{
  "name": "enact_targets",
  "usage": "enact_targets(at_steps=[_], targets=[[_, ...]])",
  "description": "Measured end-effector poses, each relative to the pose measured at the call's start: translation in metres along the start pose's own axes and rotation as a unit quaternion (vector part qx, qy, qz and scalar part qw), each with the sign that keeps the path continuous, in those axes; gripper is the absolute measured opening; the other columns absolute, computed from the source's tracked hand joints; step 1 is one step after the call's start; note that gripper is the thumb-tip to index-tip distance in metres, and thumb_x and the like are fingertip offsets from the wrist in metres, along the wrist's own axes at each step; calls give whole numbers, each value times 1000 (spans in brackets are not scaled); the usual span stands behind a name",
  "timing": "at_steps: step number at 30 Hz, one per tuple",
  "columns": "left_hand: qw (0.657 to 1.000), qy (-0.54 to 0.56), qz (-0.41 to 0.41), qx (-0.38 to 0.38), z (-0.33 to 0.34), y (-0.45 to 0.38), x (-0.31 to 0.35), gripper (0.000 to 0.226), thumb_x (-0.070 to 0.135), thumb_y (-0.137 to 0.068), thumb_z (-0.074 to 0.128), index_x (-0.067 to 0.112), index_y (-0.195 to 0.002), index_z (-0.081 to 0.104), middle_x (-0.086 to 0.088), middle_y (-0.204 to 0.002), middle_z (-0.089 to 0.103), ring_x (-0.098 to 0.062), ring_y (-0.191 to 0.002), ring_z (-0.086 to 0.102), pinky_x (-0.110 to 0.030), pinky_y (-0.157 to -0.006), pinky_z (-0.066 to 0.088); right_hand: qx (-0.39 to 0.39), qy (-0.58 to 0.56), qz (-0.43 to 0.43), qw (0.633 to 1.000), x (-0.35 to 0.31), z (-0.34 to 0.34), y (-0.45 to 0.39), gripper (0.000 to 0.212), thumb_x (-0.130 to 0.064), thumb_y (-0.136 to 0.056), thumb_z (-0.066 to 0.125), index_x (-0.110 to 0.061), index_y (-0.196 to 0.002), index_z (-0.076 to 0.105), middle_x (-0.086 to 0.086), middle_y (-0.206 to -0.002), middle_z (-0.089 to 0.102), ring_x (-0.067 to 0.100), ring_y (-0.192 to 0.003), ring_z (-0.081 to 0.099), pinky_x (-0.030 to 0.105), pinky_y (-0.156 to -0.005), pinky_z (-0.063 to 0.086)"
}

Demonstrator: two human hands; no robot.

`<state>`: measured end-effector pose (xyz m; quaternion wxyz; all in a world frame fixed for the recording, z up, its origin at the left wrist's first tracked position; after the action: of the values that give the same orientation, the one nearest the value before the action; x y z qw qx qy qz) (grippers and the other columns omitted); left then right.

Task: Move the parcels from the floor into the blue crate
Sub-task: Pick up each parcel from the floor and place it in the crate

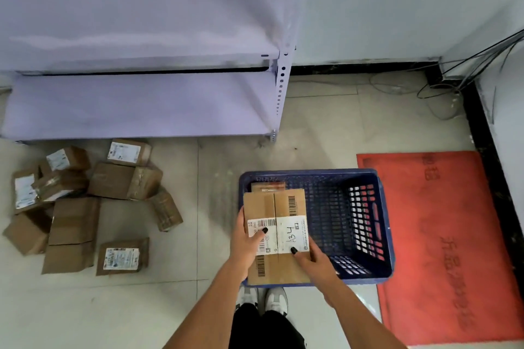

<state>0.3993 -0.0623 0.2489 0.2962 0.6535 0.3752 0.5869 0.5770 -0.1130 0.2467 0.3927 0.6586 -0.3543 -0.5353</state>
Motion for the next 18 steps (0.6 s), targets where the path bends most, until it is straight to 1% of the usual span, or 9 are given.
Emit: enact_targets(at_steps=[2, 3, 5, 6, 9, 13, 15, 16, 18], targets=[[999, -41, 12, 12, -2, -21, -17, 75, 5, -83, 64, 33, -142, 29, -5, -127, 55, -23, -115, 57, -45, -92, 53, 10, 22, 1, 1000, 8, 6, -26, 54, -20, -90, 60, -24, -140, 41, -3, -128, 59, 18, -113, 54, 33, -101, 44], [998, -59, 19, 17, -2, -33, -23, 76, 7, -82, 65, 35, -142, 29, -5, -128, 50, -23, -118, 54, -48, -95, 51, 16, 27, 5, 999, 13, 9, -39, 51, -18, -90, 61, -22, -138, 44, -4, -125, 61, 18, -110, 56, 35, -102, 45], [996, -84, 21, 23, -1, -61, -37, 74, 8, -83, 64, 31, -144, 28, -5, -129, 40, -19, -118, 47, -46, -101, 47, 31, 38, 9, 999, 21, 13, -68, 51, -15, -88, 62, -23, -136, 47, -2, -123, 64, 17, -104, 60, 38, -101, 47], [995, -92, 27, 19, 1, -76, -44, 74, 8, -83, 64, 30, -144, 28, -4, -130, 40, -17, -119, 46, -44, -102, 46, 34, 42, 8, 999, 24, 16, -84, 52, -14, -88, 63, -24, -136, 46, -1, -123, 64, 17, -103, 61, 38, -99, 48], [994, -96, 40, 13, 10, -124, -67, 78, 7, -79, 67, 37, -141, 30, -2, -133, 51, -20, -125, 50, -49, -101, 46, 36, 49, -4, 998, 31, 21, -133, 61, -8, -86, 62, -27, -140, 40, -1, -123, 64, 18, -103, 62, 41, -97, 49], [996, -88, 18, 10, 26, -165, -92, 85, -1, -80, 64, 23, -148, 19, -2, -134, 55, -19, -125, 51, -43, -105, 43, 42, 66, -9, 997, 38, 23, -187, 65, -10, -87, 60, -31, -143, 34, -1, -124, 62, 21, -108, 60, 41, -95, 50], [996, -85, 20, 12, 34, -181, -102, 88, 0, -78, 65, 22, -148, 16, -3, -136, 53, -21, -127, 50, -44, -105, 43, 44, 73, -15, 996, 39, 25, -205, 66, -8, -87, 60, -29, -143, 34, 1, -126, 61, 22, -109, 58, 40, -96, 49], [996, -86, 21, 15, 38, -188, -106, 90, 2, -77, 65, 24, -148, 15, -3, -139, 49, -22, -130, 46, -45, -107, 40, 47, 73, -17, 996, 41, 26, -213, 66, -6, -87, 59, -28, -143, 33, 0, -125, 61, 20, -107, 57, 37, -95, 48], [993, -112, 23, 16, 47, -192, -108, 94, 4, -79, 64, 26, -150, 6, -2, -148, 29, -21, -138, 30, -39, -114, 30, 57, 60, -14, 996, 45, 27, -229, 67, -4, -88, 57, -29, -144, 31, -3, -120, 59, 19, -107, 54, 35, -93, 45]])
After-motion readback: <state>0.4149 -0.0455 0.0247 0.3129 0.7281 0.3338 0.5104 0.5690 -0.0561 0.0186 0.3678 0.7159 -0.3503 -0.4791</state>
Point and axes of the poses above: each hand's wrist, its own y-axis away from the middle knuckle, its own z-axis out of the palm, x = y × z, the point moved 8 cm from there along -y, towards the middle knuckle
